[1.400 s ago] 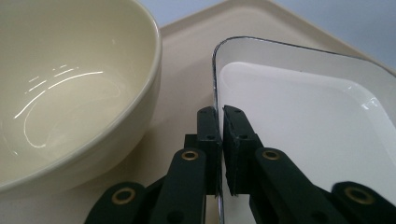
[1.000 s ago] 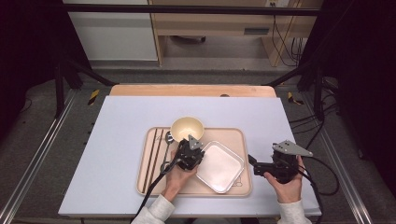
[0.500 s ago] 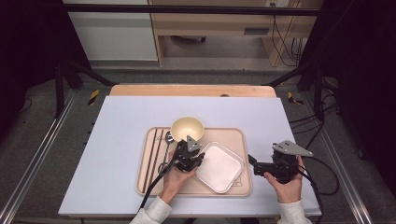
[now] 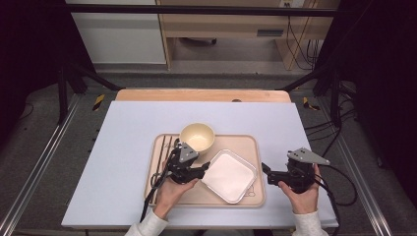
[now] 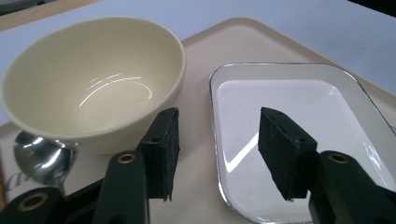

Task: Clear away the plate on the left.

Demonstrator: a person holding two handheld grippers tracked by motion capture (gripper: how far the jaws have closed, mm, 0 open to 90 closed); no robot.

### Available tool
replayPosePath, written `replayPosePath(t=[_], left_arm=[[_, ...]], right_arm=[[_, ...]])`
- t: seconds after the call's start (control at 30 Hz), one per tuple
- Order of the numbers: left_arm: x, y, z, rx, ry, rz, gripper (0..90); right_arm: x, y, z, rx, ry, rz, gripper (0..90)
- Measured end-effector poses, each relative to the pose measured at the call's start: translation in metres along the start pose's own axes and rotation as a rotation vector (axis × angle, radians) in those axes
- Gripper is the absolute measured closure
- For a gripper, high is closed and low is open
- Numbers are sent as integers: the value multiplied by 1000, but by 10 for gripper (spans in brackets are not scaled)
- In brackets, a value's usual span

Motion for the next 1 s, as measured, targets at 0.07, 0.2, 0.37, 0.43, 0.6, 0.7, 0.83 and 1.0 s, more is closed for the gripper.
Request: replayPosePath(t=[0.07, 0.2, 0.37, 0.43, 0.6, 0.7, 0.83, 1.0], left_arm=[[2, 1, 7, -5, -5, 0, 452], [8, 4, 22, -22, -18, -8, 407], [19, 12, 41, -48, -52, -6, 328], [25, 16, 49, -48, -61, -3, 319], [35, 24, 62, -64, -88, 12, 284], [42, 30, 72, -61, -109, 18, 261], [48, 35, 80, -69, -124, 21, 242], [61, 47, 92, -77, -148, 37, 215]], right_arm=[[0, 0, 0, -2, 0, -1, 6], [-1, 0, 0, 1, 1, -5, 6], [-2, 1, 0, 2, 5, -6, 6], [-2, 1, 0, 3, 4, -6, 6], [-2, 2, 0, 11, 3, -10, 5], [-3, 2, 0, 7, 7, -8, 5], [-5, 2, 0, 7, 7, -14, 5], [-8, 4, -1, 17, 9, -23, 6]])
Point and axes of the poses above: each handheld gripper's, and its own axes: z roughly backward along the jaws, y roughly out of its underside, x roughly to its left, the point moved 6 cm from there along -z, roughly forward along the jaws, and after that the axes turned 13 degrees about y, right-handed, at the moved point
